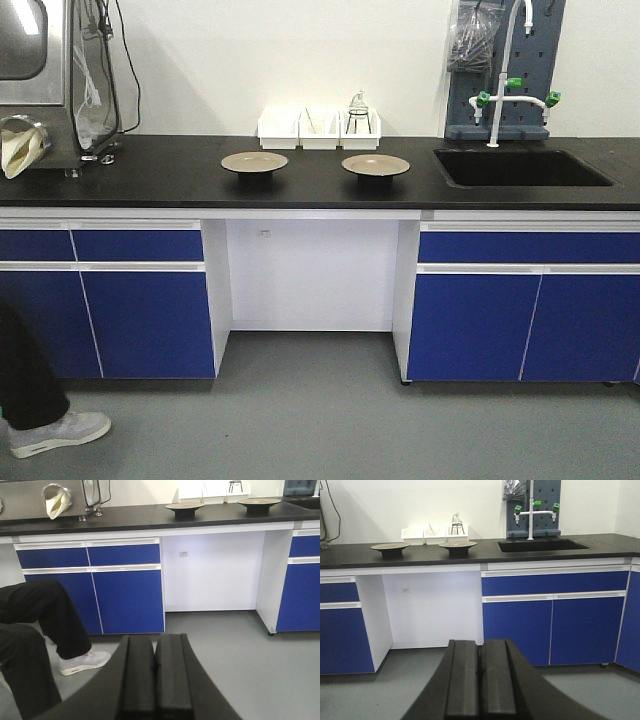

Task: Arrange circular plates on left workspace
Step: 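Drive the base toward the bench and stop facing the two tan plates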

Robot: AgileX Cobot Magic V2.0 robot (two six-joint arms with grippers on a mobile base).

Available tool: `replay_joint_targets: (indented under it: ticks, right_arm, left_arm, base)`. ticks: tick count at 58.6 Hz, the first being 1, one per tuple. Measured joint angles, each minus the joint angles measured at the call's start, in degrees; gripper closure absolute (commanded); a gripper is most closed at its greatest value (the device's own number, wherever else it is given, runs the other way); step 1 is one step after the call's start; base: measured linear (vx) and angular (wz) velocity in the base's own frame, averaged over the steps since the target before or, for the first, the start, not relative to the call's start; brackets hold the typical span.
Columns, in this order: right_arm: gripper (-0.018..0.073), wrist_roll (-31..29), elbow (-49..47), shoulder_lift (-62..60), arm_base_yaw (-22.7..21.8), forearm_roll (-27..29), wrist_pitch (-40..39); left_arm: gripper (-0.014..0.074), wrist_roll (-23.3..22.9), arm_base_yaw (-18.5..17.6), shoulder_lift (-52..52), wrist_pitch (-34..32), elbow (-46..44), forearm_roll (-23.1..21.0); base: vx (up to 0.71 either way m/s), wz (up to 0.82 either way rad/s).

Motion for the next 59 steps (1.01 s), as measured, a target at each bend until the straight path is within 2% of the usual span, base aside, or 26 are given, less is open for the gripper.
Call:
replay_joint_targets:
  ticks: [59]
  right_arm:
    - [0.0559, 0.0, 0.0, 0.0, 0.0, 0.0, 0.0]
  left_arm:
    - [0.0594, 0.0, 0.0, 0.0, 0.0, 0.0, 0.0]
  base:
    - [0.02, 0.02]
